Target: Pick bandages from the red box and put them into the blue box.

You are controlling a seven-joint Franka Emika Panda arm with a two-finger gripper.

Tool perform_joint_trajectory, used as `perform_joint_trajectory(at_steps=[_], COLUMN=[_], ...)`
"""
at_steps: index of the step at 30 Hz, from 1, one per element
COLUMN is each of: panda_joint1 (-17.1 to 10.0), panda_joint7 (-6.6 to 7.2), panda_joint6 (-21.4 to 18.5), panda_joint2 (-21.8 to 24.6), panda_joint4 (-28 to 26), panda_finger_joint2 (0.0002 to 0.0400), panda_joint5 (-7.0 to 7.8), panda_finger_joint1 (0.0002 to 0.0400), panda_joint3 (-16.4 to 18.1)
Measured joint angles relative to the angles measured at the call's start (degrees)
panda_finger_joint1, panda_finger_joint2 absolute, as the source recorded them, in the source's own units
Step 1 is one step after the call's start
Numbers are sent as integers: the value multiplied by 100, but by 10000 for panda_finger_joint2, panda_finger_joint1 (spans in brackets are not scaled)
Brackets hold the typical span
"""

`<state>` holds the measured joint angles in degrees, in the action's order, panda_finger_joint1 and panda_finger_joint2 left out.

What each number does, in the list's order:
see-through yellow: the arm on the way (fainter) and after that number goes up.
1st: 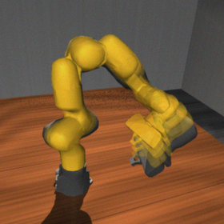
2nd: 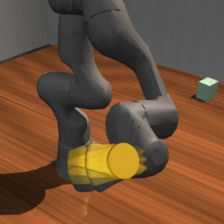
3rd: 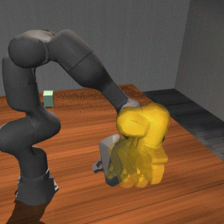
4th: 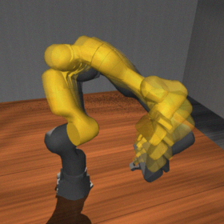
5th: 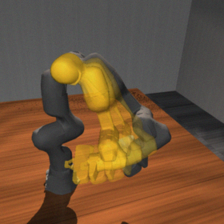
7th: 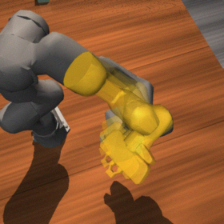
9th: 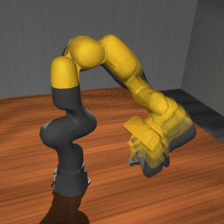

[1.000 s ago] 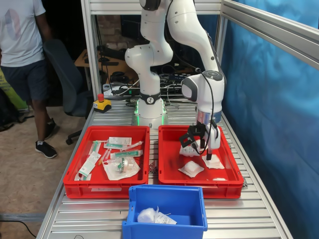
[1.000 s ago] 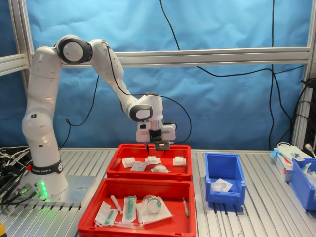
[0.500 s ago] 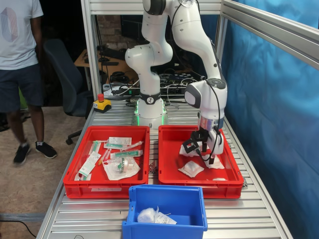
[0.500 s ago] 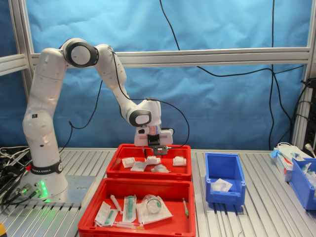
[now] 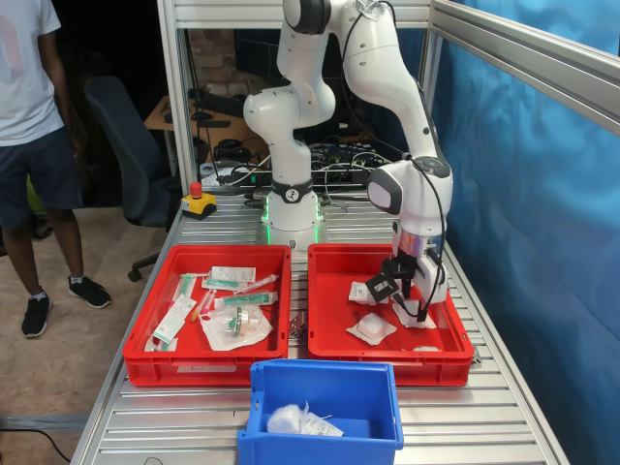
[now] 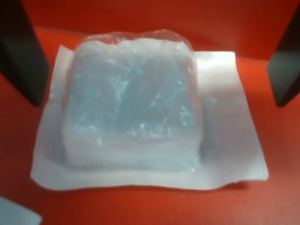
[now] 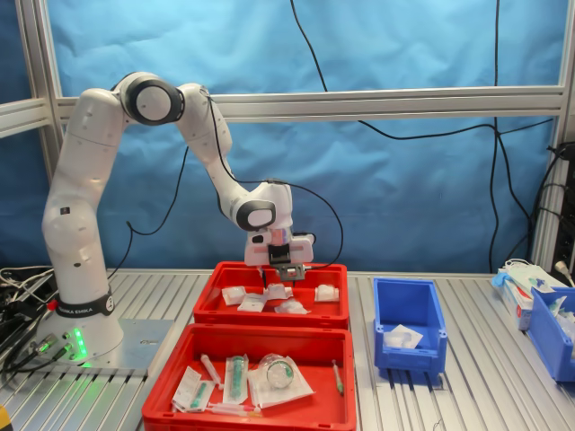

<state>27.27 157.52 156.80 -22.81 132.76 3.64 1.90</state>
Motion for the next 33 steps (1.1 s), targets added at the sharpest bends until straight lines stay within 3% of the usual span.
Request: perform_joint_trajectory(at_steps=[30, 33], panda_joint1=[68, 68], panda_joint7=[-2, -86], panda_joint6=[4, 4], panda_joint2=[-216, -216], panda_joint4=[-71, -71], panda_finger_joint2=[400, 400], panda_joint5=[0, 0], panda_finger_joint1=[400, 400], panda_joint3=[0, 0])
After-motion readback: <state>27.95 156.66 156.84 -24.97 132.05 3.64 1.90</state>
